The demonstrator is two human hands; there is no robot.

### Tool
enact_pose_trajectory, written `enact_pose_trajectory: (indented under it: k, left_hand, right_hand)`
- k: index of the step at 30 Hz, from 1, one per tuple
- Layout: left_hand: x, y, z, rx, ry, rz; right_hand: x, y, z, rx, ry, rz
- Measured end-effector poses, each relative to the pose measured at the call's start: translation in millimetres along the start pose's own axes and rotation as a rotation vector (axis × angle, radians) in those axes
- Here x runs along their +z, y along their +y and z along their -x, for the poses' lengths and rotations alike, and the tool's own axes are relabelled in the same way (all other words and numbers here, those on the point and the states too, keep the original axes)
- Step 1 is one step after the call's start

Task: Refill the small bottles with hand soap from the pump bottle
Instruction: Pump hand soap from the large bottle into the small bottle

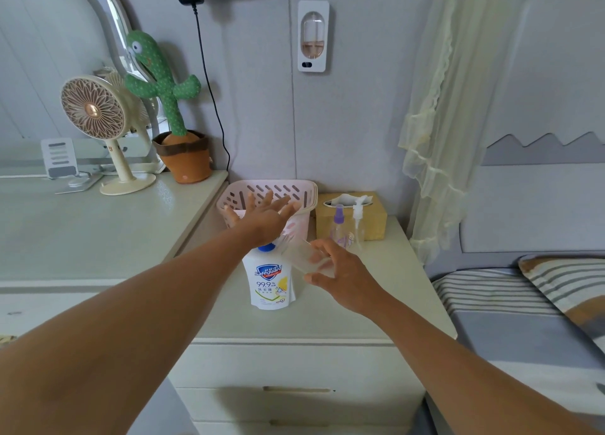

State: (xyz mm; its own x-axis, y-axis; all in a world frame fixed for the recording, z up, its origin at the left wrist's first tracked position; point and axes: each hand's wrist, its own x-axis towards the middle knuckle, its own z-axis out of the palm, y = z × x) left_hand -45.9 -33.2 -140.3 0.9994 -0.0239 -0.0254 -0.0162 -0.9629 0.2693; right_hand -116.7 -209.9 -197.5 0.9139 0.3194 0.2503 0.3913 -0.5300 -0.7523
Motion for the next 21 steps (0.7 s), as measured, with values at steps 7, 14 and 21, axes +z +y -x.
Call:
enact_pose_trajectory:
  k: [7,14,21]
  left_hand:
    - [-22.2,12.8,13.0,0.064,0.034,-0.134]
    - [1.7,-2.8,0.5,0.002,0.011,0.037]
    - [-20.1,9.0,8.8,0.057,-0.011,-0.097]
  right_hand:
    - [-8.5,-6.4,-3.9,-0.014,0.007,0.031]
    - [1.2,0.9,0.7,-0.001,0.000,-0.008]
    - [-6.7,-5.4,-3.3,-0.004,0.001,0.014]
